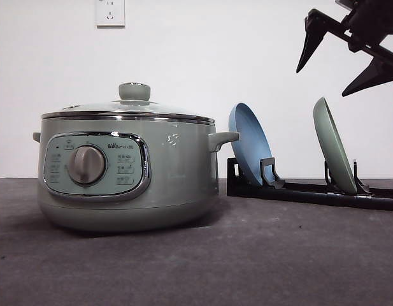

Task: Transfer potato from steamer to green plate

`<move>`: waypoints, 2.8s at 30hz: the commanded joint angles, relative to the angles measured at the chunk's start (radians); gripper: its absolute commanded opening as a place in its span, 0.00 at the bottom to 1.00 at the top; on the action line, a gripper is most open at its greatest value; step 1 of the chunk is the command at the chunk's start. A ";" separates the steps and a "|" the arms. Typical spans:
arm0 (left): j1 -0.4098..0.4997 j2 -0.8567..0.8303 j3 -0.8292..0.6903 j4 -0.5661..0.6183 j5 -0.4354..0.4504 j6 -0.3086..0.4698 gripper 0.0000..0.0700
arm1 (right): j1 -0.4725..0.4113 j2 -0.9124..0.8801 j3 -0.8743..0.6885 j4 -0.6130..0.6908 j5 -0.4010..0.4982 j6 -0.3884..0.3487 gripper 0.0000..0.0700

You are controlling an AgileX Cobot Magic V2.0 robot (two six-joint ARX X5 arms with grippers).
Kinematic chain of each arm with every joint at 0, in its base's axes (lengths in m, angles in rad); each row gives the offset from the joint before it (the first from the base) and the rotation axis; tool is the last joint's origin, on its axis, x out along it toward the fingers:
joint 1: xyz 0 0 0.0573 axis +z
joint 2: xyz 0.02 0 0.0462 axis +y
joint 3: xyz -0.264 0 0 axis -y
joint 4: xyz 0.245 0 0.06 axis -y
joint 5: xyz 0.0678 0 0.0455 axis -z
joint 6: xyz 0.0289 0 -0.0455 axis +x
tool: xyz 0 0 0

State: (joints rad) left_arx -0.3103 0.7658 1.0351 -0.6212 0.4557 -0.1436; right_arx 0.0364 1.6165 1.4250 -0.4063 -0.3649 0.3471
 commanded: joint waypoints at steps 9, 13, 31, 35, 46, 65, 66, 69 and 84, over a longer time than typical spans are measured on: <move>-0.004 0.006 0.023 0.008 0.010 0.013 1.00 | -0.007 0.078 0.023 0.071 -0.001 0.014 0.77; -0.004 0.006 0.023 0.008 0.010 0.013 1.00 | -0.008 0.103 0.023 0.084 0.000 0.014 0.66; -0.004 0.006 0.023 0.008 0.010 0.020 1.00 | -0.034 0.124 0.023 0.111 -0.022 0.016 0.08; -0.004 0.006 0.023 0.007 0.010 0.020 1.00 | -0.037 0.124 0.023 0.111 -0.031 0.031 0.07; -0.004 0.006 0.023 -0.001 0.010 0.020 1.00 | -0.042 0.120 0.023 0.138 -0.079 0.070 0.01; -0.026 0.005 0.023 -0.031 0.010 0.024 1.00 | -0.042 -0.145 0.024 0.106 -0.223 0.118 0.01; -0.031 0.005 0.023 -0.031 0.010 0.025 1.00 | -0.035 -0.167 0.024 0.089 -0.222 0.105 0.01; -0.045 0.004 0.023 -0.032 0.010 0.027 1.00 | -0.002 -0.242 0.024 0.027 -0.219 0.041 0.01; -0.057 0.004 0.023 -0.037 0.010 0.036 1.00 | 0.299 -0.507 0.020 -0.462 0.073 -0.288 0.01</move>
State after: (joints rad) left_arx -0.3626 0.7658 1.0351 -0.6631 0.4558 -0.1207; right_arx 0.3128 1.1127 1.4254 -0.8667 -0.3023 0.1050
